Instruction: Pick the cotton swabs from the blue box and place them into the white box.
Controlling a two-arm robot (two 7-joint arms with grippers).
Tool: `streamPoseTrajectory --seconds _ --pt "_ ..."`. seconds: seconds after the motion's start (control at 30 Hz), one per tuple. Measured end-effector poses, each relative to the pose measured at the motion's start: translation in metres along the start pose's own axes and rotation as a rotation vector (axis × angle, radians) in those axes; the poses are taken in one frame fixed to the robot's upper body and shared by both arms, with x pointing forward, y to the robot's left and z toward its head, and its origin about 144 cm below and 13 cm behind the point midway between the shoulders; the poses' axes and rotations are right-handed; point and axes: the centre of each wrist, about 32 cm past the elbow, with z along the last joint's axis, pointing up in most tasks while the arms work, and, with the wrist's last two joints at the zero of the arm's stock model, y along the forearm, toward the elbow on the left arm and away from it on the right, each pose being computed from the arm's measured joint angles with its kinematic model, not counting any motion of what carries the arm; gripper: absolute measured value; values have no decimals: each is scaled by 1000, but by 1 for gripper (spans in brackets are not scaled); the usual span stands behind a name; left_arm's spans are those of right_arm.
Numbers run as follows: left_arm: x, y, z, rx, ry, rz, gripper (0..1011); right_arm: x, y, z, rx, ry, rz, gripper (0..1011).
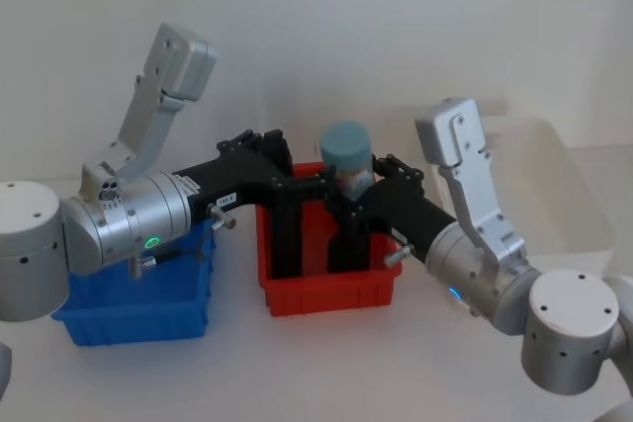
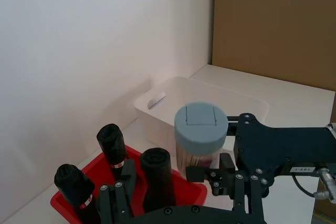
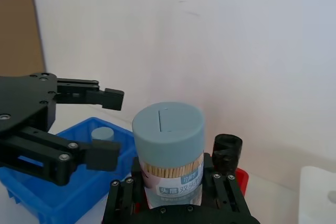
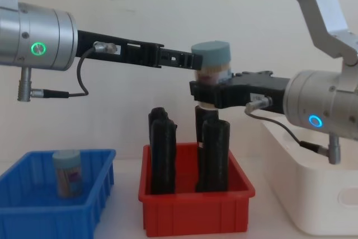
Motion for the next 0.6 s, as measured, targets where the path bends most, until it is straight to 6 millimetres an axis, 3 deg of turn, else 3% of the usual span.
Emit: streamPoseTrajectory --seconds 0.6 --pt "0 0 0 0 0 0 1004 33 -47 -6 2 27 -268 642"
